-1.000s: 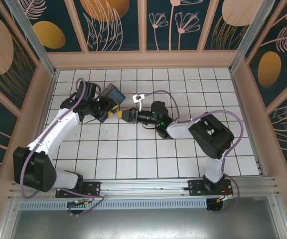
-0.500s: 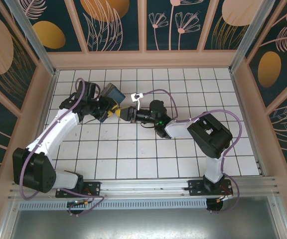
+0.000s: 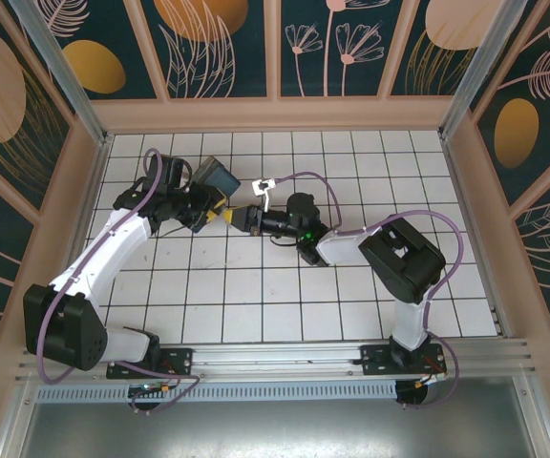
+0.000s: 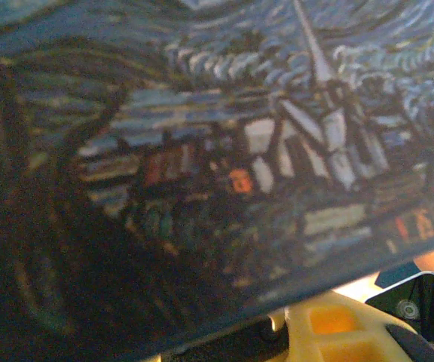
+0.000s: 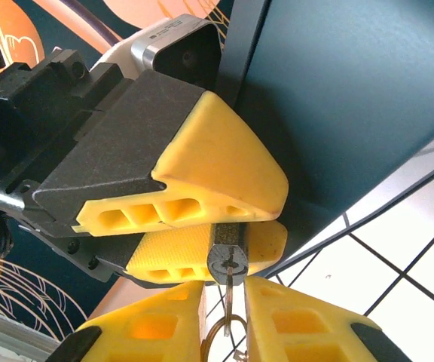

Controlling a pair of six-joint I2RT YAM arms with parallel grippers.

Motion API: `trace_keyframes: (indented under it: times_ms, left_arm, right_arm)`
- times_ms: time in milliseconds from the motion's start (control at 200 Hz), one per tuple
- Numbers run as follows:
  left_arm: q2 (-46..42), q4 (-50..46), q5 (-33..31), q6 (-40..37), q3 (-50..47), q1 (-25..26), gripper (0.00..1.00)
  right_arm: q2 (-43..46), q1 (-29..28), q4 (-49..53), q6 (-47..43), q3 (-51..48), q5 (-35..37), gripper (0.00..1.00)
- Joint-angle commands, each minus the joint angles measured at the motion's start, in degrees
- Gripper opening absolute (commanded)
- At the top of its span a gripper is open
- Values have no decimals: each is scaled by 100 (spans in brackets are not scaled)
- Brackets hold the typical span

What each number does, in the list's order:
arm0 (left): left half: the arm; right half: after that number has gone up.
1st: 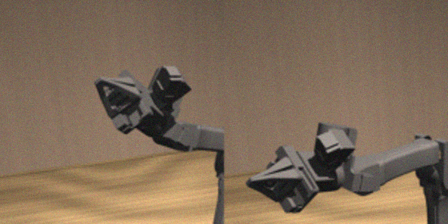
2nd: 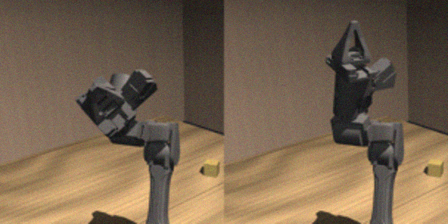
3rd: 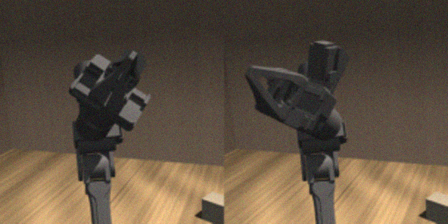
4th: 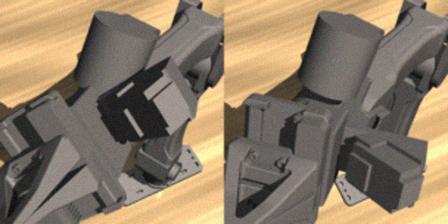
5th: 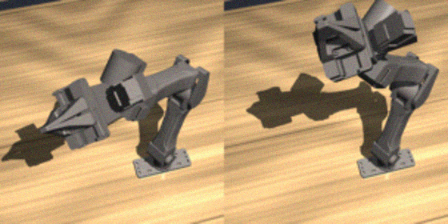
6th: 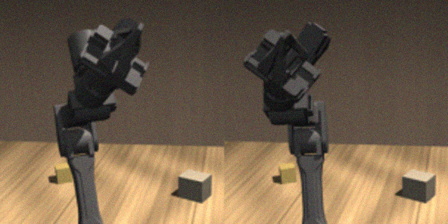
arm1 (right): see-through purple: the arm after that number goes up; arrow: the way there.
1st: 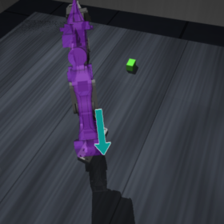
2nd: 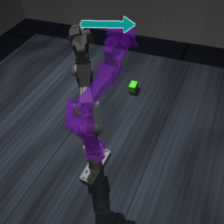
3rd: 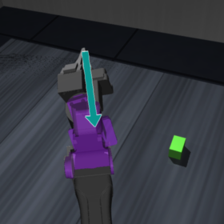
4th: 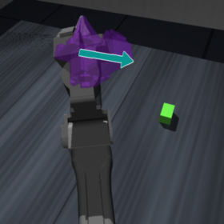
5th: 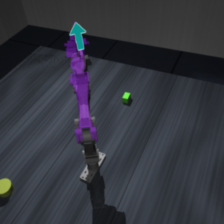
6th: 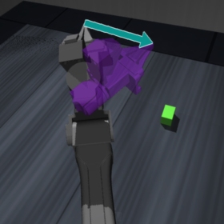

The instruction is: Unlock the padlock with the key

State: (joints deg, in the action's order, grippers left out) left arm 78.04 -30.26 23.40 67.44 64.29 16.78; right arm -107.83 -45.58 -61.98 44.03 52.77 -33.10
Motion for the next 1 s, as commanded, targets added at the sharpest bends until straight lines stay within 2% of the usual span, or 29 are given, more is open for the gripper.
trace_keyframes:
  times_ms: [0,175,556,656,841,996]
  left_arm:
    - [-167,325,35,59,94,-17,16]
    - [-171,347,53,93,100,-14,16]
    - [-228,453,197,211,-22,-16,16]
    - [-236,430,215,204,-13,-17,16]
    - [-263,389,192,219,-55,-9,16]
    - [-265,381,174,226,-51,-16,16]
  right_arm:
    - [15,-30,-166,35,-100,12,19]
    - [11,-30,-107,-38,-60,-4,10]
    - [31,-173,-62,-589,87,-44,0]
    - [163,-336,608,-1353,210,224,0]
    - [389,-717,2713,-3538,758,1636,0]
    - [508,-864,3117,-4463,865,2373,0]
